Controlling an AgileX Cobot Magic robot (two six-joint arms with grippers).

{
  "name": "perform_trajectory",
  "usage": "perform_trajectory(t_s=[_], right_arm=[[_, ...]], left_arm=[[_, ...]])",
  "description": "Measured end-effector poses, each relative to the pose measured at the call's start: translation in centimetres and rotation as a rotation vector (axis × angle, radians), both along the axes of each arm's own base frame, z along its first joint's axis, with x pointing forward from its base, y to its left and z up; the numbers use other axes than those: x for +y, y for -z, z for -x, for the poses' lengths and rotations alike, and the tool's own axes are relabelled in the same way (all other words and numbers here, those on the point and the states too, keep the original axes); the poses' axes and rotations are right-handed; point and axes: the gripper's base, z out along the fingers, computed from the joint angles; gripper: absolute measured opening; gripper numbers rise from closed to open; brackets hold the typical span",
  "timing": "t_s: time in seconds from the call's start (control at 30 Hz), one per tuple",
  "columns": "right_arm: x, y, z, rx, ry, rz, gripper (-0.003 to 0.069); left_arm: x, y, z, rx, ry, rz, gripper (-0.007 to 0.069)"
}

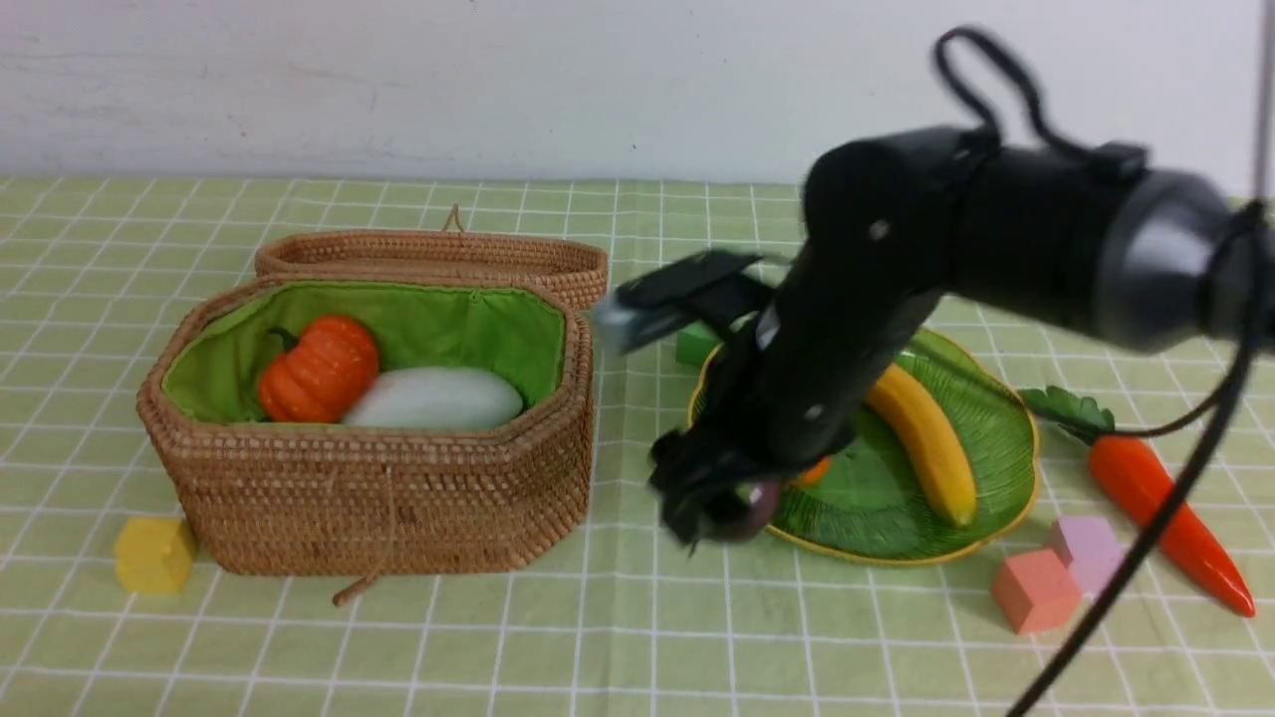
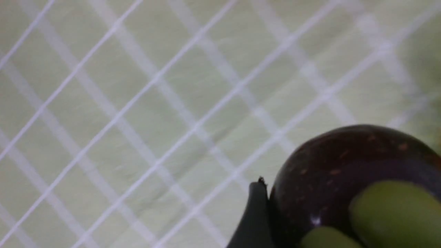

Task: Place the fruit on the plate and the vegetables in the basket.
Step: Use the right arm to grab a mangosteen and put it into the right plate

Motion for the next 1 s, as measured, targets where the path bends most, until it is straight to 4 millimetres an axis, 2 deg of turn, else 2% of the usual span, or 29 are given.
perform_trajectory(t_s=[0.03, 0.07, 0.1, 0.23, 0.37, 0.53, 0.73, 1.0], right_arm=[[-1.0, -0.3, -0.6, -0.018, 0.031, 0.004, 0.0578], [-3.5, -0.7, -2.0, -0.042, 0.121, 0.011, 0.0578], [-4.9, -0.7, -2.8, -0.043, 0.173, 0.013, 0.0578], [-7.9, 1.0, -4.9, 0.011, 0.297, -0.013, 0.0578], [-7.9, 4.1, -6.1, 0.087, 0.321, -0.007, 0.0578], [-7.6, 6.8, -6.9, 0.115, 0.322, 0.012, 0.0578], [-7.5, 6.9, -7.4, 0.077, 0.339, -0.008, 0.0676], [-7.7, 6.9, -7.3, 0.071, 0.343, 0.012, 0.0676]], left_arm=[[0.0, 0.0, 0.0, 0.000, 0.000, 0.000, 0.0239], [0.0, 0.0, 0.0, 0.000, 0.000, 0.000, 0.0239], [0.0, 0.0, 0.0, 0.000, 0.000, 0.000, 0.0239], [0.0, 0.0, 0.0, 0.000, 0.000, 0.000, 0.0239], [0.0, 0.0, 0.0, 0.000, 0.000, 0.000, 0.0239], [0.0, 0.0, 0.0, 0.000, 0.000, 0.000, 0.0239], [0.0, 0.0, 0.0, 0.000, 0.000, 0.000, 0.0239], [0.0, 0.0, 0.0, 0.000, 0.000, 0.000, 0.0239]])
